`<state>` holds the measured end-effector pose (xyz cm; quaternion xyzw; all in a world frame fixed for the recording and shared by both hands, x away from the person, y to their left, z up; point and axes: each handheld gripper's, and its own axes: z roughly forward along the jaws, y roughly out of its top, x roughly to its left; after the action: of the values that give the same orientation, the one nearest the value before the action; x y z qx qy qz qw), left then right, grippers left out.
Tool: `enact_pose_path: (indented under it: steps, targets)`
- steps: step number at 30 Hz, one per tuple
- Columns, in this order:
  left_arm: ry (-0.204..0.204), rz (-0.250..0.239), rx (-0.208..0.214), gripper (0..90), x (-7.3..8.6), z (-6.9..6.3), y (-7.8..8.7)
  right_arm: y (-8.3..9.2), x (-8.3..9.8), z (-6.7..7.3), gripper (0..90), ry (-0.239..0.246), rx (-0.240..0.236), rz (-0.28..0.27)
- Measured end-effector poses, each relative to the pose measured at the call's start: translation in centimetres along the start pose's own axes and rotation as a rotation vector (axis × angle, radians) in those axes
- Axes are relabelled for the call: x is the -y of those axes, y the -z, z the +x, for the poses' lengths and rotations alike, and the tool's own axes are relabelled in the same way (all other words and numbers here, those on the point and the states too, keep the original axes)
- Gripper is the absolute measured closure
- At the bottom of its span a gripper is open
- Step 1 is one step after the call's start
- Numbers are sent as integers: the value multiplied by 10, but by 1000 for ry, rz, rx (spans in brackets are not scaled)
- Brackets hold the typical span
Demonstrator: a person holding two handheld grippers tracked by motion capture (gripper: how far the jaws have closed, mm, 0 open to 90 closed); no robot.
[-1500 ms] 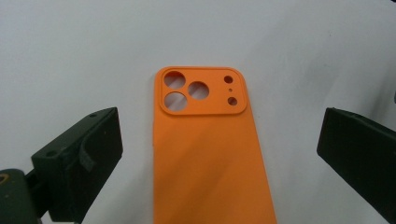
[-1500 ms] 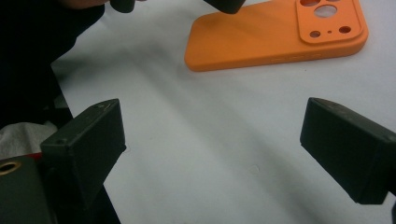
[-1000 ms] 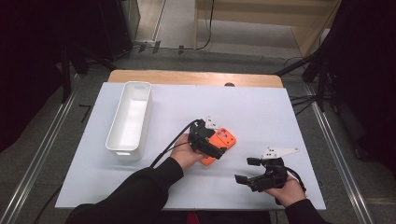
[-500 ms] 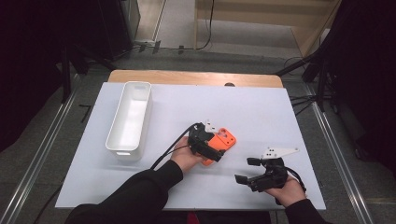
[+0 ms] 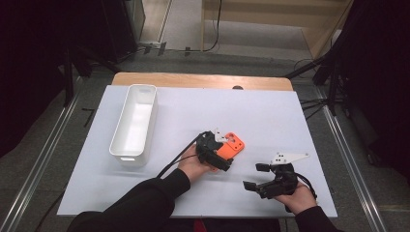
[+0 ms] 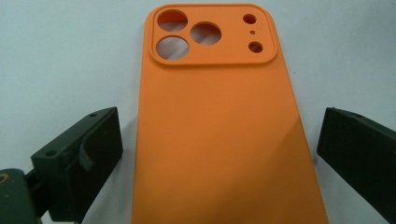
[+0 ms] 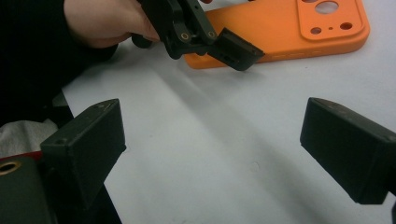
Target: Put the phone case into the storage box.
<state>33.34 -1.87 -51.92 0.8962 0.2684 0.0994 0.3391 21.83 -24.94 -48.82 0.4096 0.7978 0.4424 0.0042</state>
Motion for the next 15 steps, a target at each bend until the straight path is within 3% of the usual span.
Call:
enact_pose_path:
  steps: [3, 15]
  targets:
    - [-10, -10, -27, 22, 2, -2, 0, 0, 0, 0, 57, 0, 0, 0]
    - [-16, -26, -31, 55, 5, -1, 1, 0, -1, 0, 57, -1, 1, -4]
